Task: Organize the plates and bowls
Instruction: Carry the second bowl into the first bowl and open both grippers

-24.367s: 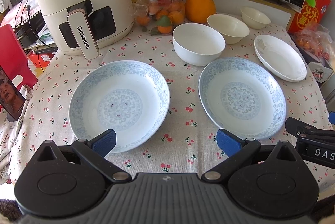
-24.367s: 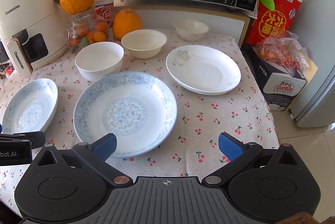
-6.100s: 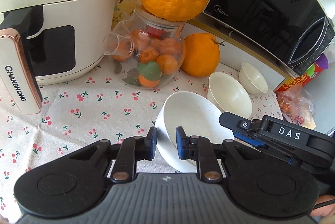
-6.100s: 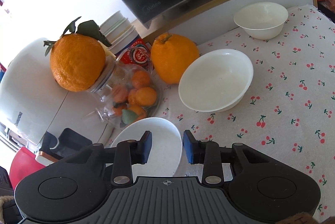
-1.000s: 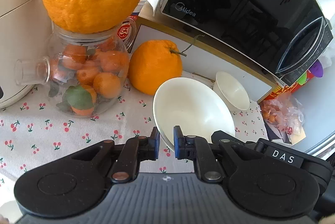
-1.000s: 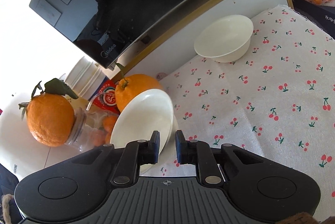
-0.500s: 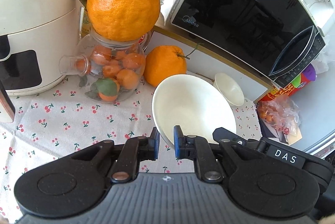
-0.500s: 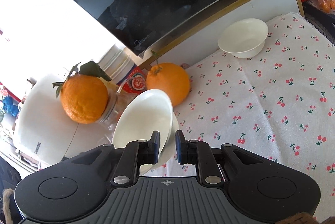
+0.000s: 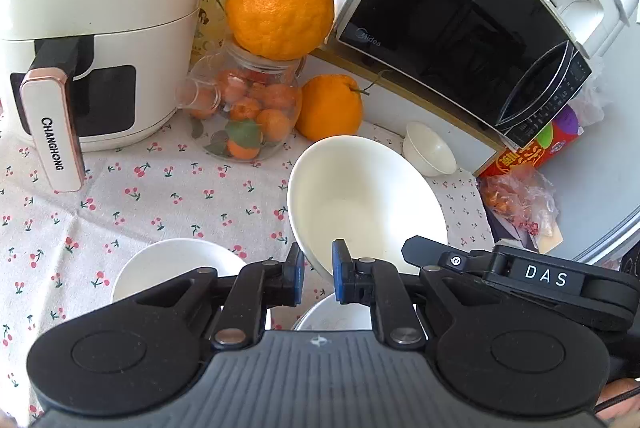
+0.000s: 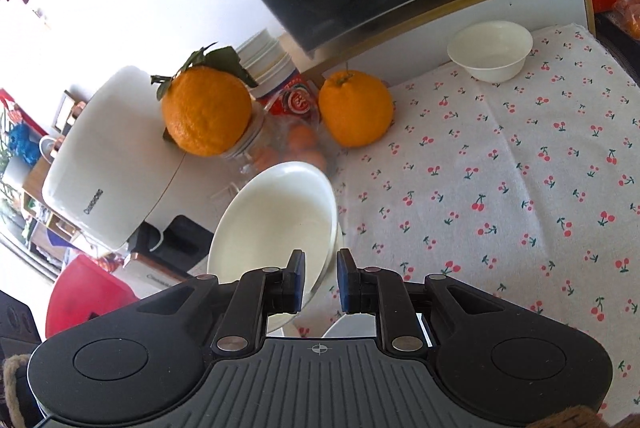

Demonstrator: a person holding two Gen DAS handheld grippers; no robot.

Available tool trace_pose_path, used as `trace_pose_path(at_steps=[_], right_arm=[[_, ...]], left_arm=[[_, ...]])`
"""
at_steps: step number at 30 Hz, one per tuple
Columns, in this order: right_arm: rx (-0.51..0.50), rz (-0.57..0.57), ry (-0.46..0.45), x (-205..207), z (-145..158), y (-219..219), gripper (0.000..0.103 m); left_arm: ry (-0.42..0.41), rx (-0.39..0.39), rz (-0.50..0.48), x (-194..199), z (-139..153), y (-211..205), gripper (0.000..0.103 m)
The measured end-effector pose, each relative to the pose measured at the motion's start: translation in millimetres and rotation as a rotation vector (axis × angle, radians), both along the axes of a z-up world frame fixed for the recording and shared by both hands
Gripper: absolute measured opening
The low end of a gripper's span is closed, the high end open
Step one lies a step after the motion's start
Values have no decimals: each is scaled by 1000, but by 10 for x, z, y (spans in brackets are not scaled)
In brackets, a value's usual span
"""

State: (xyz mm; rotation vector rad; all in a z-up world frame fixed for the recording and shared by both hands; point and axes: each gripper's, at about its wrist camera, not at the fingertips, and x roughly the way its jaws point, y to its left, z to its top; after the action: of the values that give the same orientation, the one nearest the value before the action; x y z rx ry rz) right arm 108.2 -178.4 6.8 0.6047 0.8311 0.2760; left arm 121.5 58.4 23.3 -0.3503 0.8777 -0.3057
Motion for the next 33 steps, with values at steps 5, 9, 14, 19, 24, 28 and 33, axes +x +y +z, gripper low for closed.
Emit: trace_pose_path(at_steps=[5,9,14,19,24,28,33], right_arm=[[22,34,17,-74,-9,128,17],[-5,70,13,-131,4,275,17],[-27,114,16,-203,-8,430,19],[-49,160,30,-263,-58,585,19],[-59,193,62,-264,-146,729,19],[-80,215,70,-270,-191,843,19],[-98,228,80,-248,-244,920,20]], left_arm=[[8,-2,-2,-114,25,157,13],[-3,21,-9,-206,46,242,13],[6,37,-16,-290,5,353,13],[18,60,-21,-368,-48,463,13],[57,85,-13,-413,-146,570,14],[74,99,-1,-418,-199,636,14],[102,118,0,-403,-264,656,14]])
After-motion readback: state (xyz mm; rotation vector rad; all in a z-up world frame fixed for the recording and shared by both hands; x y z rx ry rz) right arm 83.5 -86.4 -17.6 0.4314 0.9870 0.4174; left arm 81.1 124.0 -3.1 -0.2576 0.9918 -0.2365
